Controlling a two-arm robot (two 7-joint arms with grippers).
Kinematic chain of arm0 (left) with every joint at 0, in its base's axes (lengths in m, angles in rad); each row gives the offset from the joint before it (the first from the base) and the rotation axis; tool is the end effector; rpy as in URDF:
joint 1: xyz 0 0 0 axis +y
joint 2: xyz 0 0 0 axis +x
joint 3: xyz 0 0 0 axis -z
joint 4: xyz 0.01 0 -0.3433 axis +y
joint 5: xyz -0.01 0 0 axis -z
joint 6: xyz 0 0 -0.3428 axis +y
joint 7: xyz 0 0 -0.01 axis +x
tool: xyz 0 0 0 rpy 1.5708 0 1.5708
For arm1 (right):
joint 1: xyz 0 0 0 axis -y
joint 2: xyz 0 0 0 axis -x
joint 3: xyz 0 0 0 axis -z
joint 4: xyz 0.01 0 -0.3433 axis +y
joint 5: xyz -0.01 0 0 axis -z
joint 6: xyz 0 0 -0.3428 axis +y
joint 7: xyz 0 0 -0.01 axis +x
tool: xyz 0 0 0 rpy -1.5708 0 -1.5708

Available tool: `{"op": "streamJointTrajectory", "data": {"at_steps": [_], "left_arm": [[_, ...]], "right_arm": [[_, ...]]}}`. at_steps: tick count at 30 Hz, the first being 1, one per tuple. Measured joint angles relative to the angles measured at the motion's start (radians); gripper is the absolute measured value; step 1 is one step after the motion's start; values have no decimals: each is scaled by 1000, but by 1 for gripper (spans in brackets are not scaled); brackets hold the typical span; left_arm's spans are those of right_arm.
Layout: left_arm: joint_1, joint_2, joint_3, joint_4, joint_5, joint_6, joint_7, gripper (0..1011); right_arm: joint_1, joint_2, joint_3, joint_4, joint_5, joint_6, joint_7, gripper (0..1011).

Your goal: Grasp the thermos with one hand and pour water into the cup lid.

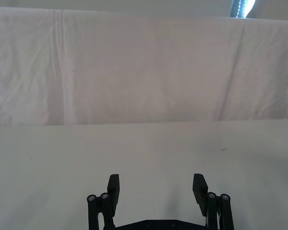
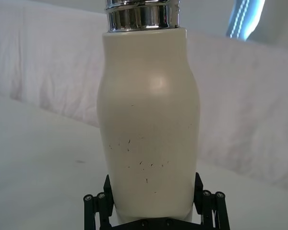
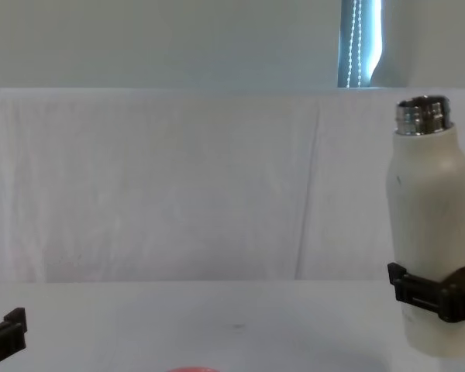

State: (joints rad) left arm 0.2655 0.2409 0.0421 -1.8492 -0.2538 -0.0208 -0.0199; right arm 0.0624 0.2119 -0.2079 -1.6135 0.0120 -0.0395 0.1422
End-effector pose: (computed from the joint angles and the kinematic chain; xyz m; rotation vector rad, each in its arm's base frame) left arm 0.2732 0.0467 -0.3353 -0.0381 0.0141 1.4461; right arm 0.3760 0.0022 -0.3232 -0.0746 -0.2338 -1.2124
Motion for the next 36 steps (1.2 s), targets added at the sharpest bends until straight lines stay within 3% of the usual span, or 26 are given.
{"op": "streamJointTrajectory", "data": {"at_steps": [16, 19, 36], "left_arm": [[0, 0, 0, 0, 0, 0, 0, 1001], [0, 0, 0, 0, 0, 0, 0, 1001], [0, 0, 0, 0, 0, 0, 0, 1001]], "right_arm": [[-61, 43, -28, -90, -236, -36, -50, 950], [-71, 47, -41, -91, -303, -53, -71, 950], [-71, 69, -88, -49, -543, -114, -157, 950]]}}
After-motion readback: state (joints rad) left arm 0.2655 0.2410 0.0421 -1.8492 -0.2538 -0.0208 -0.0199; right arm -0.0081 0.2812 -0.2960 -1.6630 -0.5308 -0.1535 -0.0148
